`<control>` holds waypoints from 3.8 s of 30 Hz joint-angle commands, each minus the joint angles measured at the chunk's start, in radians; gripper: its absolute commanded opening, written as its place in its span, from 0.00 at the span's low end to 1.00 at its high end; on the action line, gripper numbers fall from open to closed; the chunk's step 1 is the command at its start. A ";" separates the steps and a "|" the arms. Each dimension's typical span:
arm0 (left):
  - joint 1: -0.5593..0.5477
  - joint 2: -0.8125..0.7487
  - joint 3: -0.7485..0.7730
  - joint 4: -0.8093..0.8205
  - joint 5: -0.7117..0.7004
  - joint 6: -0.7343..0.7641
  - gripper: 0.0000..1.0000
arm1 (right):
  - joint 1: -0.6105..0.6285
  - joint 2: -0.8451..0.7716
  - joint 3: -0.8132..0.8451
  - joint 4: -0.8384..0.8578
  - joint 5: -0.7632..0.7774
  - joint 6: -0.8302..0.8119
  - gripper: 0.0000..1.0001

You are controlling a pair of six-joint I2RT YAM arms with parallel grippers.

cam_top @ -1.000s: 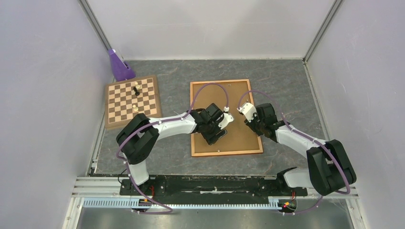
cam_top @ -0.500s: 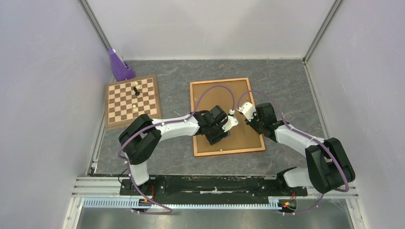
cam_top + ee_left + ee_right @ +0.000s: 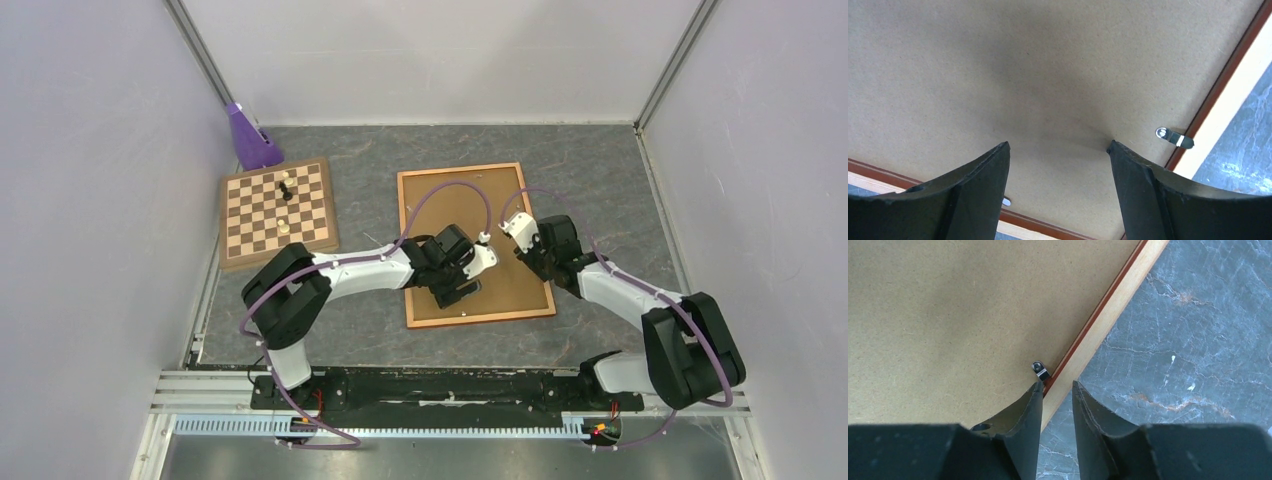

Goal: Put the photo into the frame
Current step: Install the photo frame at the center of the board.

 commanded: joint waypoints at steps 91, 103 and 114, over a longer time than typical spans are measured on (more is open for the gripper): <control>-0.125 0.083 0.206 -0.154 0.277 0.104 0.67 | -0.195 0.354 0.473 0.095 -0.195 0.198 0.40; -0.133 0.087 0.222 -0.151 0.183 0.039 0.64 | -0.246 0.366 0.491 0.084 -0.239 0.211 0.39; 0.221 0.007 0.345 -0.136 -0.142 -0.275 0.81 | -0.250 0.343 0.434 0.113 -0.262 0.263 0.39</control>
